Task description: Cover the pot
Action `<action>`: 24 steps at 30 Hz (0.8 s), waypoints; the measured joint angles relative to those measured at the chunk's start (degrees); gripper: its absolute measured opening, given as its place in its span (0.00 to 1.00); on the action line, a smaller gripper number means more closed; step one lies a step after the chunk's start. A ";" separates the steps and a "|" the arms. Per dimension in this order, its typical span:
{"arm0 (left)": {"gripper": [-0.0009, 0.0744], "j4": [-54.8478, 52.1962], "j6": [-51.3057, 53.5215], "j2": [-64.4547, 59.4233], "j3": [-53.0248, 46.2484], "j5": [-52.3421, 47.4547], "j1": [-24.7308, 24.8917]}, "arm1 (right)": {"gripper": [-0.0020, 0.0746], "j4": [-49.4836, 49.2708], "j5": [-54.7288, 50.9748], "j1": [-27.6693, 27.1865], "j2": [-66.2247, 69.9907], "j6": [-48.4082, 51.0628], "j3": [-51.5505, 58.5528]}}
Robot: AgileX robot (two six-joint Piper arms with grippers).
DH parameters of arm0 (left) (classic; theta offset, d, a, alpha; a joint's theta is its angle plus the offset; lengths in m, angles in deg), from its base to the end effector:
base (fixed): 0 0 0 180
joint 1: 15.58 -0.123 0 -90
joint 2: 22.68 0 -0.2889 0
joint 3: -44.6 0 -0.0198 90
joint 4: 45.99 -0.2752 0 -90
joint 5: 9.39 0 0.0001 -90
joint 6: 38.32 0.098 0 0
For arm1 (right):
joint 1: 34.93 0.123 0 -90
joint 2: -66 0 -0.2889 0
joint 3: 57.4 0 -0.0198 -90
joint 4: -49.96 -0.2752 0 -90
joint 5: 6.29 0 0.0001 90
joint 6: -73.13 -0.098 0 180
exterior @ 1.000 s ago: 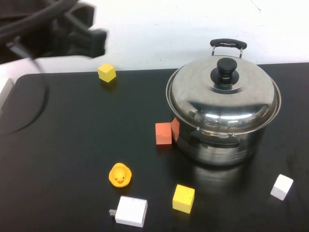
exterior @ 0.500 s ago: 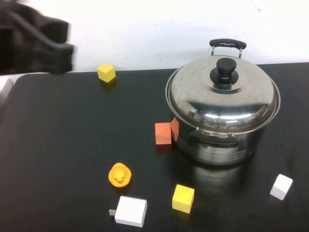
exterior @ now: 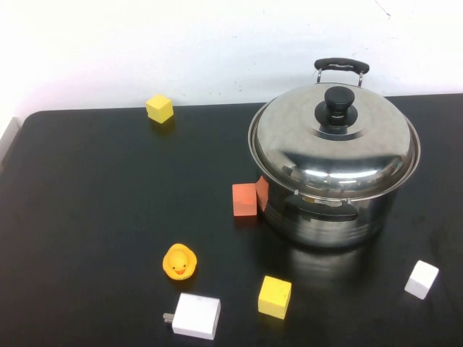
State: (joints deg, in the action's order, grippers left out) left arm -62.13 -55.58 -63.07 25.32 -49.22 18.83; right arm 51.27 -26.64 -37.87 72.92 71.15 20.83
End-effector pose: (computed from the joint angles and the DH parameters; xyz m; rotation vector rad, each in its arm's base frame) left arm 0.0948 -0.0437 0.4521 0.3120 1.6988 -0.3525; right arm 0.0800 -0.0049 0.1745 0.0649 1.8402 -0.0341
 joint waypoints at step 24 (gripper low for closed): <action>0.01 3.01 -13.81 33.66 -42.45 22.09 -18.70 | 0.02 0.00 0.00 0.00 0.00 0.00 0.00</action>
State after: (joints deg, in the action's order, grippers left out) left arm -59.12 -69.39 -29.41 -17.13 -27.13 0.13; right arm 51.27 -26.64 -37.87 72.92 71.15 20.83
